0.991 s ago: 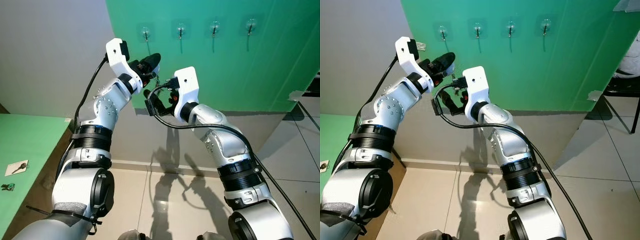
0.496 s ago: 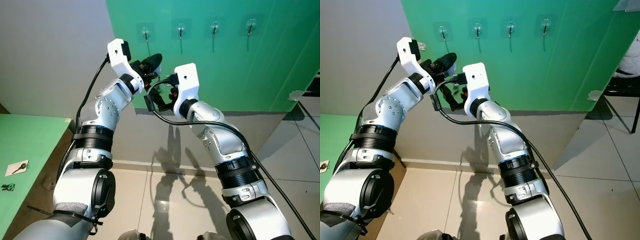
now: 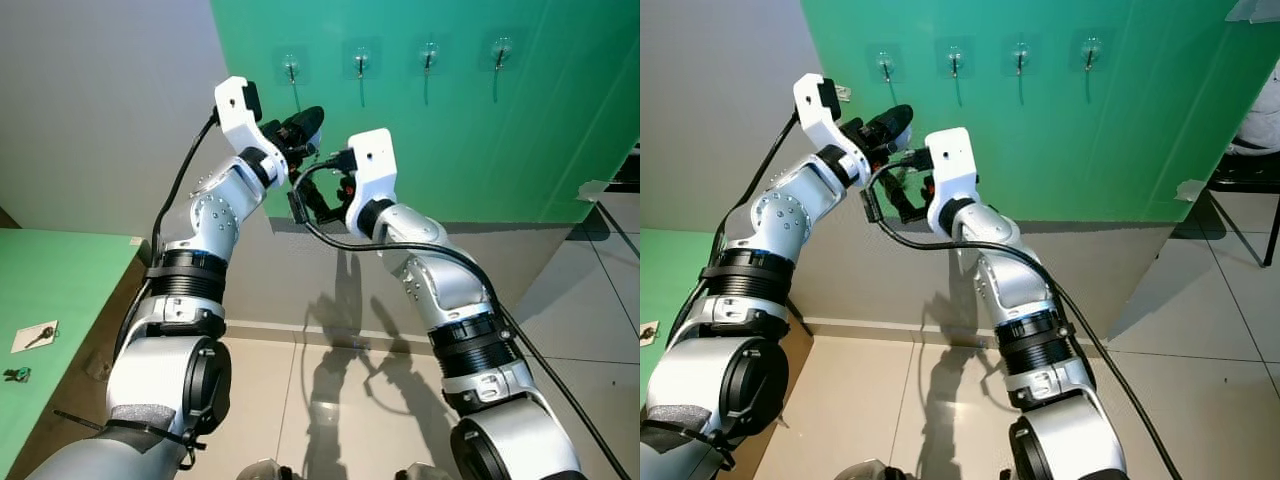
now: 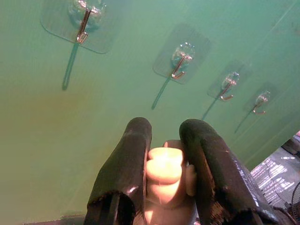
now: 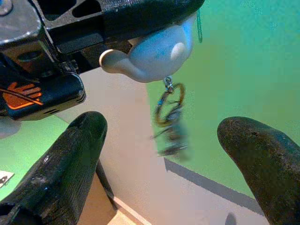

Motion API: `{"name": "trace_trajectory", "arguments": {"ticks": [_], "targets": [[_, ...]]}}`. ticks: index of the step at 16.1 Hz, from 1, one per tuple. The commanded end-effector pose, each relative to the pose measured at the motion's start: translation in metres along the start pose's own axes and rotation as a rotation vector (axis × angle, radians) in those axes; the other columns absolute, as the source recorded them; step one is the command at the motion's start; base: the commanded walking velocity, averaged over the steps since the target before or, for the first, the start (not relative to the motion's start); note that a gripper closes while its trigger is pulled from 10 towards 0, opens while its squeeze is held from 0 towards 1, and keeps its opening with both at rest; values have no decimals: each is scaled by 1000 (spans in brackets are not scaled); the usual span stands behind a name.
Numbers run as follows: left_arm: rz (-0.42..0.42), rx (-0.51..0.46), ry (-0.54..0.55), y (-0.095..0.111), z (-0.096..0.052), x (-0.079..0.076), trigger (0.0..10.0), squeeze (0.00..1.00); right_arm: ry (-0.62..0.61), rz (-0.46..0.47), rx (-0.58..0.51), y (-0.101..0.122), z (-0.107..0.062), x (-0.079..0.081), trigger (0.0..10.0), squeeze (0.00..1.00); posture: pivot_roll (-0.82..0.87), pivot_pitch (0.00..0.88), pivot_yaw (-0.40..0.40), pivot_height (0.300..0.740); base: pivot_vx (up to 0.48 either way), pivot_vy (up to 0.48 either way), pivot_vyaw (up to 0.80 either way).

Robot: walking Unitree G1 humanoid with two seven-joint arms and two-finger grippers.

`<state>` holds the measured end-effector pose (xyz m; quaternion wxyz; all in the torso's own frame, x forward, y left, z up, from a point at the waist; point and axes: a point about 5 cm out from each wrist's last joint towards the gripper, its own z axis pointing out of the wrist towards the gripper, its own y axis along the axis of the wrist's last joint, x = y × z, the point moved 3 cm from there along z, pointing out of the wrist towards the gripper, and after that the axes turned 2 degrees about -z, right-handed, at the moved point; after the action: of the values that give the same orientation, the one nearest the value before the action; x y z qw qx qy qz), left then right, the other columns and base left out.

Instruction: Hang keys on a hook

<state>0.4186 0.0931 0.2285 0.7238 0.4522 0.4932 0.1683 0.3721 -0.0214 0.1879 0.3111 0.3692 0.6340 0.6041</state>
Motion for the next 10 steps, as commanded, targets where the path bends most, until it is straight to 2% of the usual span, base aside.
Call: {"name": "trace_trajectory", "arguments": {"ticks": [1,2,3,10], "targets": [[17,-28,-10,14,3,-6,0,0,21,-7,-15,7,3,6,10000,1000,-228,0,131,736,0,0,0],[18,-27,-9,14,3,-6,0,0,16,-3,-12,6,2,5,0,631,-228,0,130,736,0,0,0],[18,-28,-9,15,3,-6,0,0,13,1,-11,5,2,4,0,0,-229,0,131,736,0,0,0],[14,-29,-19,15,5,-10,0,0,25,14,-20,7,3,6,0,0,-229,0,130,736,0,0,0]]}}
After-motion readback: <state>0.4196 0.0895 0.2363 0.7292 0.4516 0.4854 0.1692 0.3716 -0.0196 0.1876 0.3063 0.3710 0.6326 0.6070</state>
